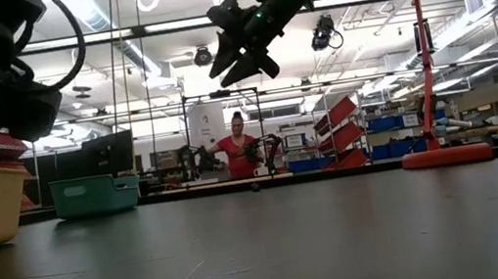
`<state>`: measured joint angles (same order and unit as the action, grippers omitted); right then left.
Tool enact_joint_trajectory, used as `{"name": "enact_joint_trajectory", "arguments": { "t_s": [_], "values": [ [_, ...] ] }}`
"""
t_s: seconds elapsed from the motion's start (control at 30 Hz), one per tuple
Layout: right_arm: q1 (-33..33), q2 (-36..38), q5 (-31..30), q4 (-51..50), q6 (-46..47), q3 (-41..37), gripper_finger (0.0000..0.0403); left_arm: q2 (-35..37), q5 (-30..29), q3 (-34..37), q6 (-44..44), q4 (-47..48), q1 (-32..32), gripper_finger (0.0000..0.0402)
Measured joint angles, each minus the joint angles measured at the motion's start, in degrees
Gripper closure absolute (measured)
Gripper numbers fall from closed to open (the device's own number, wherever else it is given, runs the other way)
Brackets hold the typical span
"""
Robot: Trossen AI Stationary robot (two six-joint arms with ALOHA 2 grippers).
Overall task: Sort batteries
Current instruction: Put the black and yellow battery into the yellow bin
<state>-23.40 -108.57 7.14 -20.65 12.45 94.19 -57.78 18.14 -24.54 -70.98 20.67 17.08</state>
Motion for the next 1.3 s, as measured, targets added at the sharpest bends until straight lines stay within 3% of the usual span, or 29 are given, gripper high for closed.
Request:
{"name": "enact_joint_trajectory", "arguments": {
  "t_s": [0.17, 0.27, 0.53, 0.73, 0.93, 1.13, 1.3],
  "values": [
    [-0.34, -0.01, -0.02, 0.03, -0.41, 0.0, 0.0213, 0.07, 5.35, -2.8, 0.59, -0.22, 0.0, 0.0246],
    [-1.15, -0.48, -1.75, 0.23, -1.81, 0.0, 0.0213, 0.43, 5.58, -6.4, 2.2, -0.01, -0.03, 0.0245],
    [-5.3, -10.02, -0.38, 1.0, 0.17, 0.01, 0.0213, 0.5, -6.38, -13.27, 10.57, 14.46, -3.29, 0.0244],
    [-7.71, -16.07, 2.96, -8.86, 3.34, 4.04, 0.0213, 0.5, -10.25, -13.5, 10.77, 16.38, -6.81, 0.0244],
    [-8.22, -22.34, 2.99, -19.07, 2.52, 13.27, 0.0213, 0.48, -15.84, -13.52, 10.43, 21.56, -10.92, 0.0244],
    [-8.24, -29.95, 1.71, -31.87, 1.98, 26.1, 0.0213, 0.48, -16.8, -13.53, 10.58, 22.95, -15.66, 0.0243],
    [-8.31, -34.79, 1.66, -36.5, 1.92, 34.46, 0.0214, 0.48, -17.46, -14.66, 10.81, 23.34, -18.1, 0.0243]
  ]
}}
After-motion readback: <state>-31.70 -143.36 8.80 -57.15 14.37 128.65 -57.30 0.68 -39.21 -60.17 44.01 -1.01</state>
